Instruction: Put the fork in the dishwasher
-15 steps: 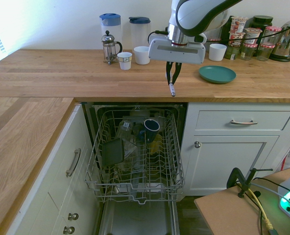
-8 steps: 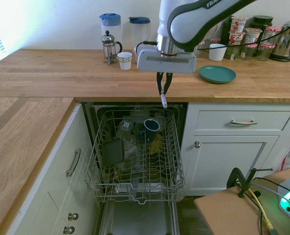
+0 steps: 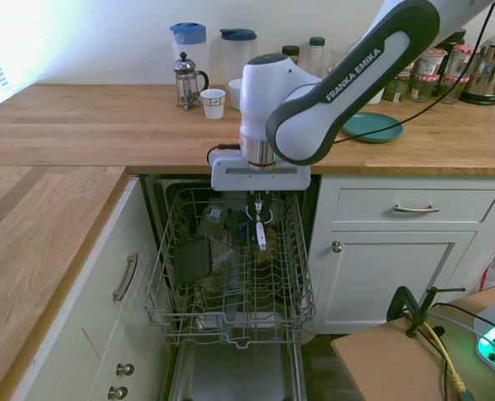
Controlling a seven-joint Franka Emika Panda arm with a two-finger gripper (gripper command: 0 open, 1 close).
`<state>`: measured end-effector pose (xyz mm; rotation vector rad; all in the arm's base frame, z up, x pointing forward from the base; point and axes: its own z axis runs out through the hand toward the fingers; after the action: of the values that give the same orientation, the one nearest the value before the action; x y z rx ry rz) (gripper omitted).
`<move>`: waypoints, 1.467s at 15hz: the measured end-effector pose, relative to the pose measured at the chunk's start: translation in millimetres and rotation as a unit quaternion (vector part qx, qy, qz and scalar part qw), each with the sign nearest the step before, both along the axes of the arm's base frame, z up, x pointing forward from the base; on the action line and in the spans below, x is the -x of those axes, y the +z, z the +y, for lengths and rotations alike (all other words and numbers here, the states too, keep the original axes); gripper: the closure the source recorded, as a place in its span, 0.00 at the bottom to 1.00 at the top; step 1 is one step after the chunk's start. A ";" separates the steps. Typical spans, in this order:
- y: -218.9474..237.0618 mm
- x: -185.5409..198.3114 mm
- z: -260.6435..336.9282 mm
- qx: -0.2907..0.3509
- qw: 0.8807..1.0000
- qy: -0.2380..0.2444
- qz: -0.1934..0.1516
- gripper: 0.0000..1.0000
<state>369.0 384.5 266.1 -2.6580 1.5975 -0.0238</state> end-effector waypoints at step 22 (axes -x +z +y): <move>-154.2 -10.0 -19.6 0.024 0.999 -0.031 0.028 0.00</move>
<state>379.1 364.8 111.9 -2.6665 1.7168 0.0123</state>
